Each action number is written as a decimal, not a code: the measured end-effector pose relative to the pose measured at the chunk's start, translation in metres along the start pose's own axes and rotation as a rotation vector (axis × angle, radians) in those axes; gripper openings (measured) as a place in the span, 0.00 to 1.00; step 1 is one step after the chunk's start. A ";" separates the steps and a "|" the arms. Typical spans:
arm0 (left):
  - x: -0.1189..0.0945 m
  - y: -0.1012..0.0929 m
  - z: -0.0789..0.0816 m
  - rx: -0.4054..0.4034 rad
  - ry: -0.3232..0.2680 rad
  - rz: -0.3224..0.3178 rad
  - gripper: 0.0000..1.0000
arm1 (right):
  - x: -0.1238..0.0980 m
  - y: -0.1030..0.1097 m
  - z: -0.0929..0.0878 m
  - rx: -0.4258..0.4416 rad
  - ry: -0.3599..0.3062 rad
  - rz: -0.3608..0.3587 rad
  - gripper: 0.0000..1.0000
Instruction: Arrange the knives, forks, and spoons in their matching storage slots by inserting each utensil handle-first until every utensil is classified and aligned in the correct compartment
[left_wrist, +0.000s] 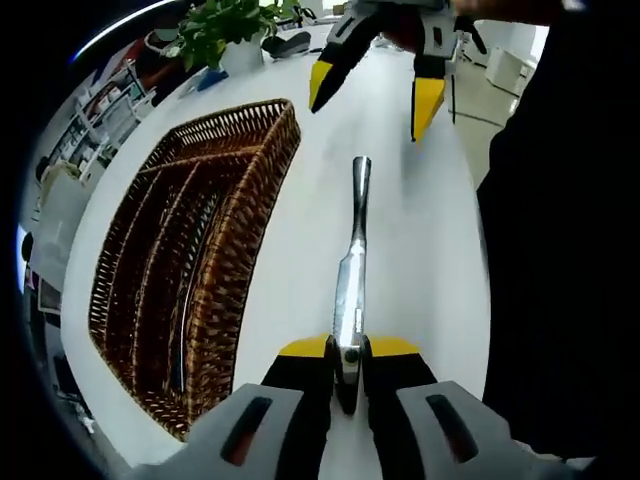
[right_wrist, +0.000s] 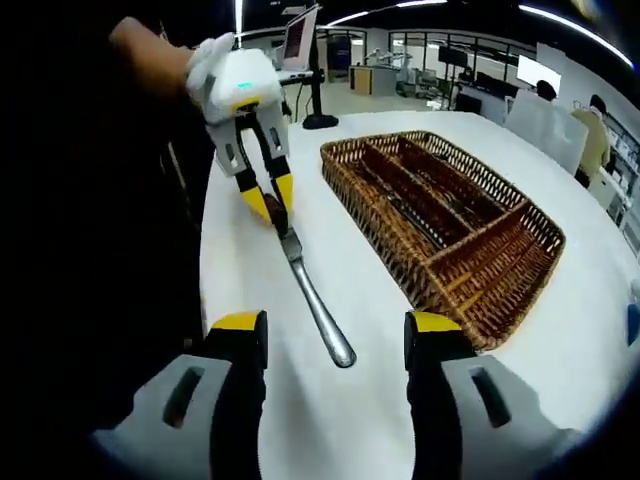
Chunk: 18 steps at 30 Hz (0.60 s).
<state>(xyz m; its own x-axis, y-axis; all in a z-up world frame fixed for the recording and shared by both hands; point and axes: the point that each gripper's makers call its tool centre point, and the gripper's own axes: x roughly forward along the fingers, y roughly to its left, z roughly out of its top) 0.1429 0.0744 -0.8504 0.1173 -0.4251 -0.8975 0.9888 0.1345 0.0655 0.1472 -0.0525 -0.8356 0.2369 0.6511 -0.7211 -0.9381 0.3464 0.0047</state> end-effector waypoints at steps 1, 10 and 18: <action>-0.001 0.000 0.001 0.000 0.001 -0.002 0.10 | 0.006 0.001 0.000 -0.009 0.000 0.010 0.54; -0.008 0.007 -0.002 0.042 0.019 0.008 0.10 | 0.038 0.011 -0.010 -0.081 0.068 0.092 0.30; -0.012 0.010 -0.007 0.067 0.026 0.005 0.10 | 0.049 0.015 -0.009 -0.148 0.104 0.119 0.15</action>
<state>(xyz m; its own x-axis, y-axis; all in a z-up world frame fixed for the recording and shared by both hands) 0.1508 0.0869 -0.8416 0.1208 -0.4007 -0.9082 0.9922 0.0758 0.0986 0.1421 -0.0217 -0.8774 0.1024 0.6058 -0.7890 -0.9866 0.1634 -0.0026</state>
